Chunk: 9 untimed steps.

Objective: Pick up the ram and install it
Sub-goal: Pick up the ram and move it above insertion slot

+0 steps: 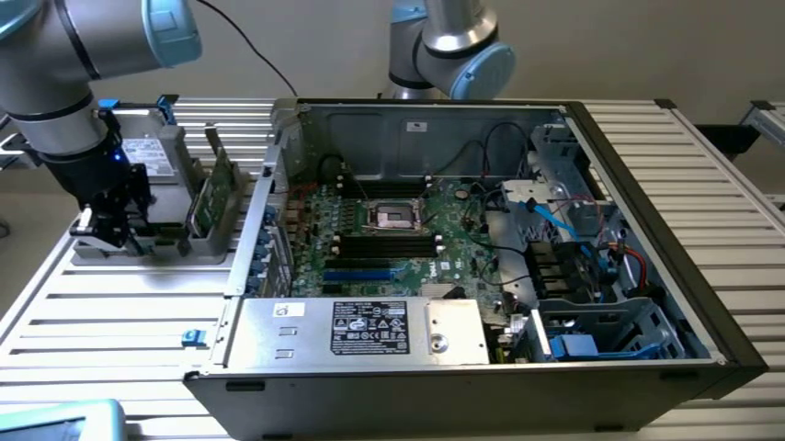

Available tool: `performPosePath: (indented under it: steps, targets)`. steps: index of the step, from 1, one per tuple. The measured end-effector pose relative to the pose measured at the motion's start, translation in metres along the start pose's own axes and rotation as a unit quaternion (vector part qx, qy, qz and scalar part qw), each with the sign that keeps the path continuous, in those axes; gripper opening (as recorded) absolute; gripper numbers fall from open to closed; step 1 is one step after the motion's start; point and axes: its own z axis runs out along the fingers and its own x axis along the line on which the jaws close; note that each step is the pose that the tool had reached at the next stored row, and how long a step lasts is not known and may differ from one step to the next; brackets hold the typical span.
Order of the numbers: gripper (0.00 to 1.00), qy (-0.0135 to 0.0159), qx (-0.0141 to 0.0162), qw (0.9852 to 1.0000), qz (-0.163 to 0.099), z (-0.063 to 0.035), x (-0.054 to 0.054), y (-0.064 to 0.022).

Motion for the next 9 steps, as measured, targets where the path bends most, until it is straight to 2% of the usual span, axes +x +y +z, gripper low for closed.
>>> performPosePath:
  steps: [9]
  targets:
    - [0.43,0.0000,0.0000,1.0000,0.000,0.0029,-0.0001,0.0000]
